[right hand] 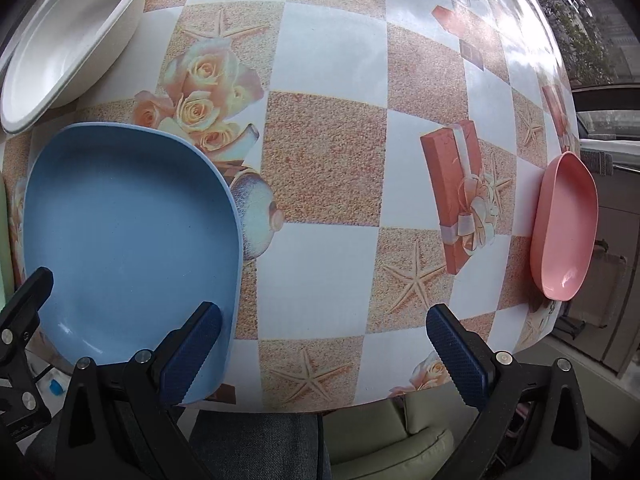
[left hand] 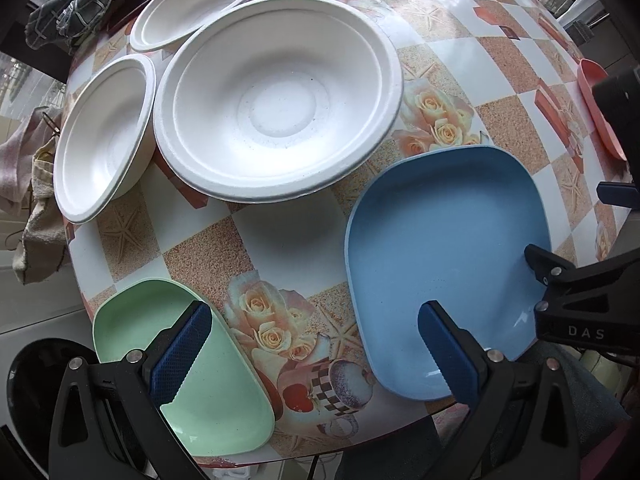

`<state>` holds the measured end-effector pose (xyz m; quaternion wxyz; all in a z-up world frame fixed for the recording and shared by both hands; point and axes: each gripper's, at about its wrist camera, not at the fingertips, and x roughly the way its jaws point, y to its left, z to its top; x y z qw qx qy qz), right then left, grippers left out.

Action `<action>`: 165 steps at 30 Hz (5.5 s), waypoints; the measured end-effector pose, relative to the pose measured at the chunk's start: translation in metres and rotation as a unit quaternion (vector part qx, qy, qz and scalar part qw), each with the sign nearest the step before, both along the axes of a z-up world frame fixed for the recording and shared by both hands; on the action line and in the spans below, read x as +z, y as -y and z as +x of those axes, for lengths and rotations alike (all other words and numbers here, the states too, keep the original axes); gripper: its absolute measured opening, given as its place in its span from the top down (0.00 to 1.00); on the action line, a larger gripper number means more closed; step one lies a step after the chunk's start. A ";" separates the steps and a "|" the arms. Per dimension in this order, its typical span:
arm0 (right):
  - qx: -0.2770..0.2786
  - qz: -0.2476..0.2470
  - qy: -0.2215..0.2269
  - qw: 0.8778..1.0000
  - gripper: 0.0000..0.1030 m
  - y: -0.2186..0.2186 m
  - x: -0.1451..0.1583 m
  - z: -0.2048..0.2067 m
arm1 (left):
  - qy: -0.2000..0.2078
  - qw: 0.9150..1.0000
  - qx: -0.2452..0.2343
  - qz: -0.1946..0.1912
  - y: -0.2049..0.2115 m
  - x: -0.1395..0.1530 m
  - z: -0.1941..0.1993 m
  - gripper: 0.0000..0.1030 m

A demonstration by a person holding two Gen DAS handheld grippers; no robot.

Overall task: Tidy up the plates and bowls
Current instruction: 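Close both grippers on the blue plate rim, then lift the blue plate with both grippers and carry it over the green plate, then lower the blue plate onto the green plate and open both grippers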

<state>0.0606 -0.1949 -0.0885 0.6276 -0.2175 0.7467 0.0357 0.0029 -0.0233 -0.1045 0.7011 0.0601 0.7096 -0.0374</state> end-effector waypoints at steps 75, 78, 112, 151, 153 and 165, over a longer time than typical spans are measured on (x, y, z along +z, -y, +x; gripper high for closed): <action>-0.061 0.180 -0.047 0.981 0.86 0.030 -0.006 0.007 | -0.030 0.998 0.025 -0.049 -0.005 -0.046 0.012 0.63; -0.065 0.181 -0.048 0.980 0.86 0.027 -0.007 0.007 | -0.028 0.998 0.025 -0.049 -0.011 -0.047 0.011 0.63; -0.027 0.190 -0.075 0.978 0.86 -0.018 0.010 0.002 | 0.010 0.998 0.053 -0.027 -0.038 -0.014 -0.007 0.63; 0.090 0.233 -0.111 0.962 0.86 -0.175 0.034 -0.019 | 0.035 0.985 0.167 0.031 -0.158 0.033 -0.047 0.63; 0.096 0.234 -0.119 0.960 0.86 -0.186 0.029 -0.021 | 0.033 0.983 0.178 0.036 -0.169 0.031 -0.048 0.63; 0.120 0.213 -0.113 0.963 0.86 -0.224 0.006 -0.030 | 0.039 0.973 0.222 0.045 -0.190 0.021 -0.058 0.33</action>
